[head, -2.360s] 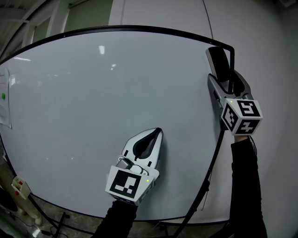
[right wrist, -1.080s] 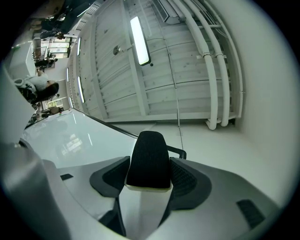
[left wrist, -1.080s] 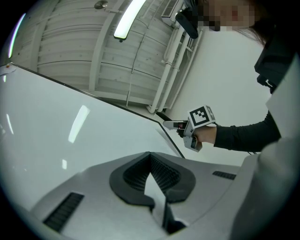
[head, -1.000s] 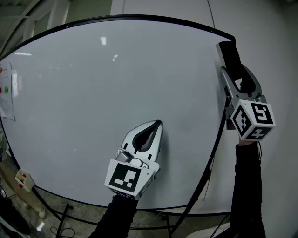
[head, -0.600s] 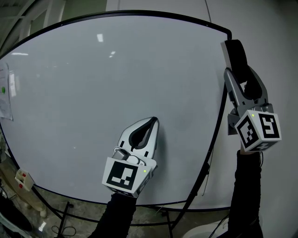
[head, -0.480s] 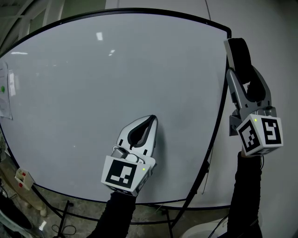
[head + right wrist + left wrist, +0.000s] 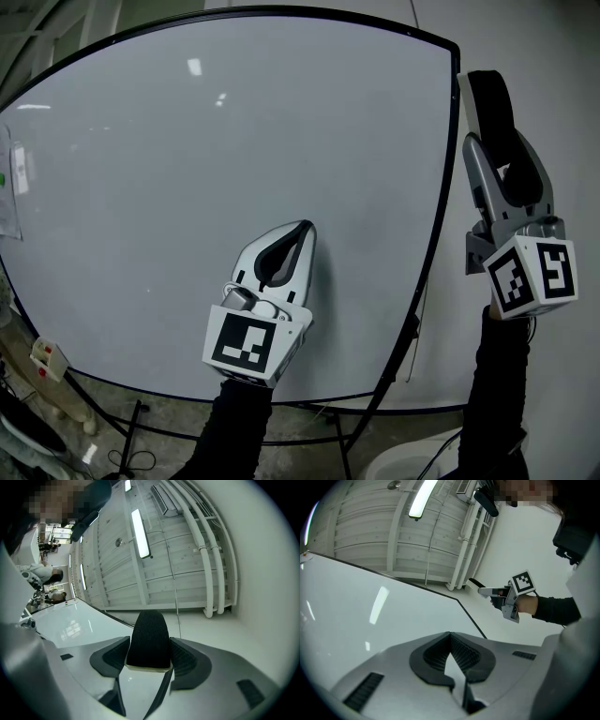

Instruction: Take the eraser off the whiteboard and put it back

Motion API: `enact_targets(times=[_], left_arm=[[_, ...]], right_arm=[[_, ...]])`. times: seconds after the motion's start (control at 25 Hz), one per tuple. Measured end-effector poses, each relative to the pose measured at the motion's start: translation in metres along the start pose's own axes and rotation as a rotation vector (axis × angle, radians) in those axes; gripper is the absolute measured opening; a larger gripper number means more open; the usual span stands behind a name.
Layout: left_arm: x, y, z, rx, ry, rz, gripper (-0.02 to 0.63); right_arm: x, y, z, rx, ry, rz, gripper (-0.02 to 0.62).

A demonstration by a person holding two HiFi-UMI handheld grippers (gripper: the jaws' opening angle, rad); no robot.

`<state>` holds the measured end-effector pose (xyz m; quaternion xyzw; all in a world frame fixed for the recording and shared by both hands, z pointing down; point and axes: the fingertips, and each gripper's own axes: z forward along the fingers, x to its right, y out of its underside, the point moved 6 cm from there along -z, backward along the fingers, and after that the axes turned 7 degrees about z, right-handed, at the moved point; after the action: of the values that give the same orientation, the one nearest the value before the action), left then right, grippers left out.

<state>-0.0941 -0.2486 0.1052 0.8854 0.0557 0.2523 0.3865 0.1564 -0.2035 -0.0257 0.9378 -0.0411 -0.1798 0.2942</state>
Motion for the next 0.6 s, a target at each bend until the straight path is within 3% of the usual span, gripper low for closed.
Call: enact_targets(times=[0.28, 0.6], left_arm=[[0.008, 0.006, 0.004, -0.033, 0.011, 0.059, 0.005], [0.011, 0.006, 0.004, 0.008, 0.030, 0.011, 0.006]], right_arm=[[0.002, 0.012, -0.003, -0.026, -0.001, 0.008, 0.276], [0.006, 0.024, -0.004, -0.037, -0.003, 0.037, 0.276]])
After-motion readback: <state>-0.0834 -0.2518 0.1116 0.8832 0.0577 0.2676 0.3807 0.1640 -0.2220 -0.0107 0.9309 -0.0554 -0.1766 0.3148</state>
